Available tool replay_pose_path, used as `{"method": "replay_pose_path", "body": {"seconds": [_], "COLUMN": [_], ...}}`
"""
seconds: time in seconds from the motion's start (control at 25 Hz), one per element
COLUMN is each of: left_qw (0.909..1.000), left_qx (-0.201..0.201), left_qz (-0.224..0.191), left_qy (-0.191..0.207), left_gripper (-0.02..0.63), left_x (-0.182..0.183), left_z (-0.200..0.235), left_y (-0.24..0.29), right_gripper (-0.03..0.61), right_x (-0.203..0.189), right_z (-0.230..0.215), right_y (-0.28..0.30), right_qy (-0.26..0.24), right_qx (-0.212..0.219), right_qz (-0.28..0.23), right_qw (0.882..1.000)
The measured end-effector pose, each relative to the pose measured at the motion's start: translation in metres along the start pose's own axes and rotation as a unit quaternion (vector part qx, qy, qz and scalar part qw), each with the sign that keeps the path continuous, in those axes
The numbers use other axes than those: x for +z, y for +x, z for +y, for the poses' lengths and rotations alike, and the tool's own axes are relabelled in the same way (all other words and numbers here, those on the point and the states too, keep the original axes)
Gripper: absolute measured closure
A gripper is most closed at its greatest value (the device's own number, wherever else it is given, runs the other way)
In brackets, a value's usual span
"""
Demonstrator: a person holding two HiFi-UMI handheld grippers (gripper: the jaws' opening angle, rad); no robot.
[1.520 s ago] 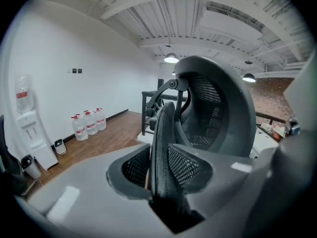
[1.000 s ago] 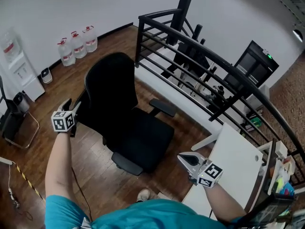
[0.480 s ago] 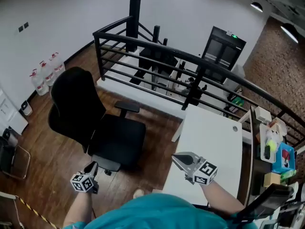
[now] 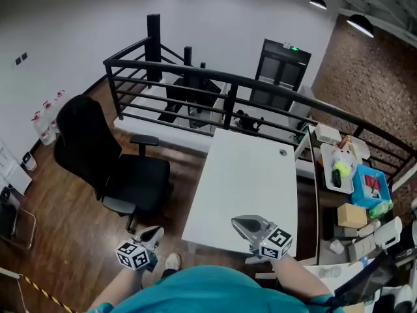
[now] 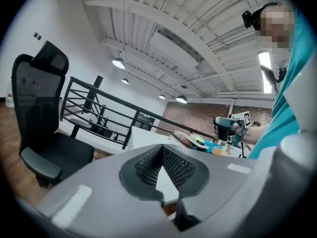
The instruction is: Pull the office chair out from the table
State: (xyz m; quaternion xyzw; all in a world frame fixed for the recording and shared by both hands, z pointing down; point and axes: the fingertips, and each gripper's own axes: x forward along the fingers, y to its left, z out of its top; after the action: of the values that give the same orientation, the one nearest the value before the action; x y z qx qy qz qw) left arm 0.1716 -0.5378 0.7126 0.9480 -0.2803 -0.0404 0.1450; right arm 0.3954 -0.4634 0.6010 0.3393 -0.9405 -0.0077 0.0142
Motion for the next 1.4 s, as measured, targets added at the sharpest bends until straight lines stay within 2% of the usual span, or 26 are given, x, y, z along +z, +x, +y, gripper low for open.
{"method": "replay_pose_path", "body": {"seconds": [0.2, 0.48, 0.6, 0.72, 1.0, 1.2, 1.4], "left_qw": [0.9970, 0.9879, 0.9840, 0.9792, 0.9707, 0.9673, 0.9614], "left_qx": [-0.072, -0.148, -0.171, -0.195, -0.235, -0.252, -0.272], "left_qz": [-0.009, -0.023, -0.018, -0.008, 0.012, 0.016, 0.022], "left_qy": [0.027, 0.041, 0.047, 0.056, 0.050, 0.027, 0.039], "left_gripper": [0.588, 0.588, 0.588, 0.588, 0.588, 0.588, 0.588], "left_x": [0.025, 0.024, 0.012, 0.018, 0.020, 0.013, -0.006], "left_z": [-0.083, -0.148, -0.163, -0.172, -0.203, -0.228, -0.284], "left_y": [-0.013, -0.065, -0.116, -0.178, -0.284, -0.318, -0.334], "right_gripper": [0.580, 0.580, 0.580, 0.580, 0.580, 0.580, 0.580], "right_x": [0.004, 0.003, -0.008, -0.010, 0.011, 0.030, 0.036], "right_z": [0.043, 0.132, 0.189, 0.251, 0.360, 0.405, 0.444], "right_y": [-0.049, -0.073, -0.065, -0.045, -0.044, -0.072, -0.121], "right_qy": [0.015, -0.003, -0.002, 0.008, 0.012, 0.001, -0.011], "right_qx": [-0.032, -0.063, -0.072, -0.082, -0.118, -0.148, -0.161], "right_qz": [-0.004, 0.000, -0.005, -0.009, -0.001, 0.006, 0.002], "right_qw": [0.999, 0.998, 0.997, 0.997, 0.993, 0.989, 0.987]}}
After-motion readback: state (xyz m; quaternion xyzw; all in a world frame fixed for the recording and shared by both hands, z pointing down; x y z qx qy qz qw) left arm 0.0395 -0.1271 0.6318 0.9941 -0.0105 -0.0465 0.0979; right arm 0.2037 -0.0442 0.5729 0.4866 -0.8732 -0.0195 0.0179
